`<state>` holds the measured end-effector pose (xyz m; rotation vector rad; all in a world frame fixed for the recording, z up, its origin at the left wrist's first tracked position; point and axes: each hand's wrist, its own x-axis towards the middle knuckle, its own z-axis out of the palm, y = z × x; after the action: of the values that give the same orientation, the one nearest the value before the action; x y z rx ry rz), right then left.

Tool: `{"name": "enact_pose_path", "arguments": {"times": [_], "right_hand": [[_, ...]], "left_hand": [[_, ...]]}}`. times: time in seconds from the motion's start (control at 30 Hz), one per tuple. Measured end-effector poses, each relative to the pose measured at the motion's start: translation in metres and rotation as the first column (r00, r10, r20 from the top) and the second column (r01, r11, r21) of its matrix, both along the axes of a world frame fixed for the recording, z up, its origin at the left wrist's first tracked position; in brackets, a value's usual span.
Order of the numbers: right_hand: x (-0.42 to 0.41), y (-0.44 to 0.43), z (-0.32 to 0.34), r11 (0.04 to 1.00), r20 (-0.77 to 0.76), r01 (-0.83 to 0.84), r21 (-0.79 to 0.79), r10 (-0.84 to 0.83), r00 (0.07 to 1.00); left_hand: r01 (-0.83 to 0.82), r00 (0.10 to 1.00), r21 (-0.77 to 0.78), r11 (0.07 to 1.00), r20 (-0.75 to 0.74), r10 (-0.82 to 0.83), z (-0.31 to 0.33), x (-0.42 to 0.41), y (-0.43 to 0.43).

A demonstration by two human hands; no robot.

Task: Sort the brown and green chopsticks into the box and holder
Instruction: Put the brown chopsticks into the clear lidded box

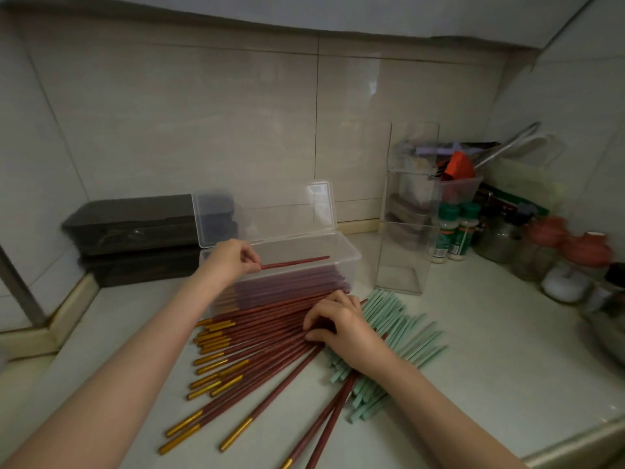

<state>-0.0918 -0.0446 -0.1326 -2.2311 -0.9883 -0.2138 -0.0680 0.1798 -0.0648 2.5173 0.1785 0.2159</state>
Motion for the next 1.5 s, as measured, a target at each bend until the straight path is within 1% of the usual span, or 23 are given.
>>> {"name": "enact_pose_path", "arguments": {"times": [0.03, 0.1, 0.2, 0.3, 0.37, 0.4, 0.47, 0.53, 0.6, 0.67, 0.73, 0.8, 0.9, 1.07, 1.2, 1.27, 1.37, 1.43, 1.5], "right_hand": [[0.000, 0.000, 0.000, 1.000, 0.011, 0.001, 0.014, -0.001, 1.000], [-0.001, 0.000, 0.001, 0.999, 0.033, -0.006, 0.039, 0.005, 0.999], [-0.001, -0.001, 0.000, 0.996, 0.070, 0.010, 0.094, -0.016, 0.997], [0.000, -0.001, 0.001, 0.984, 0.092, 0.070, 0.166, -0.086, 0.992], [0.001, -0.001, 0.002, 0.980, 0.119, 0.090, 0.179, -0.113, 0.987], [0.002, -0.002, 0.004, 0.979, 0.134, 0.097, 0.178, -0.122, 0.984], [0.004, -0.005, 0.009, 0.975, 0.152, 0.118, 0.187, -0.148, 0.977], [0.008, -0.009, 0.019, 0.968, 0.169, 0.138, 0.211, -0.175, 0.970], [0.014, -0.012, 0.033, 0.963, 0.187, 0.144, 0.230, -0.189, 0.964], [0.023, -0.013, 0.050, 0.965, 0.206, 0.138, 0.223, -0.185, 0.961], [0.032, -0.012, 0.067, 0.969, 0.226, 0.135, 0.208, -0.181, 0.957], [0.043, -0.009, 0.082, 0.967, 0.226, 0.140, 0.214, -0.189, 0.956], [0.058, 0.005, 0.095, 0.970, 0.158, 0.169, 0.174, -0.197, 0.968], [0.072, 0.034, 0.091, 0.988, 0.047, 0.153, -0.027, -0.152, 0.987], [0.071, 0.049, 0.080, 0.993, -0.045, 0.098, -0.072, -0.101, 0.994], [0.067, 0.048, 0.076, 0.995, -0.098, 0.072, -0.062, -0.078, 0.992], [0.056, 0.040, 0.077, 0.997, -0.127, 0.078, 0.026, -0.074, 0.989], [0.048, 0.030, 0.077, 0.992, -0.094, 0.098, 0.078, -0.091, 0.991], [0.036, 0.020, 0.075, 0.991, -0.042, 0.093, 0.097, -0.090, 0.995]], "left_hand": [[-0.001, 1.000, -0.007, 1.000, -0.009, 0.001, -0.002, 0.001, 0.001], [0.000, 0.999, -0.022, 1.000, 0.041, 0.001, -0.002, -0.001, 0.001], [0.010, 0.970, -0.042, 0.999, 0.244, 0.001, 0.003, -0.014, -0.003], [0.034, 0.888, -0.027, 0.999, 0.460, -0.018, 0.007, -0.042, -0.009], [0.034, 0.841, -0.017, 0.999, 0.540, -0.020, 0.004, -0.065, -0.012], [0.030, 0.839, -0.025, 0.999, 0.544, -0.012, 0.001, -0.077, -0.012], [0.013, 0.875, -0.051, 0.999, 0.483, 0.014, -0.009, -0.096, -0.011], [0.007, 0.927, -0.055, 0.998, 0.374, 0.014, -0.025, -0.109, -0.011], [0.057, 0.962, -0.047, 0.997, 0.270, -0.042, -0.041, -0.116, -0.010], [0.106, 0.971, 0.012, 0.994, 0.213, -0.106, -0.056, -0.118, -0.009], [0.120, 0.970, 0.081, 0.990, 0.202, -0.134, -0.063, -0.117, -0.008], [0.119, 0.969, 0.110, 0.987, 0.204, -0.139, -0.067, -0.114, -0.008], [0.131, 0.968, 0.152, 0.980, 0.193, -0.159, -0.070, -0.110, -0.009], [0.152, 0.967, 0.125, 0.980, 0.189, -0.174, -0.077, -0.106, -0.007], [0.148, 0.973, 0.091, 0.985, 0.163, -0.161, -0.078, -0.104, -0.008], [0.145, 0.978, 0.072, 0.987, 0.143, -0.154, -0.076, -0.104, -0.008], [0.128, 0.984, 0.063, 0.990, 0.120, -0.135, -0.075, -0.105, -0.008], [0.119, 0.986, 0.052, 0.991, 0.110, -0.125, -0.075, -0.105, -0.007], [0.113, 0.987, 0.049, 0.992, 0.111, -0.118, -0.074, -0.105, -0.008]]}}
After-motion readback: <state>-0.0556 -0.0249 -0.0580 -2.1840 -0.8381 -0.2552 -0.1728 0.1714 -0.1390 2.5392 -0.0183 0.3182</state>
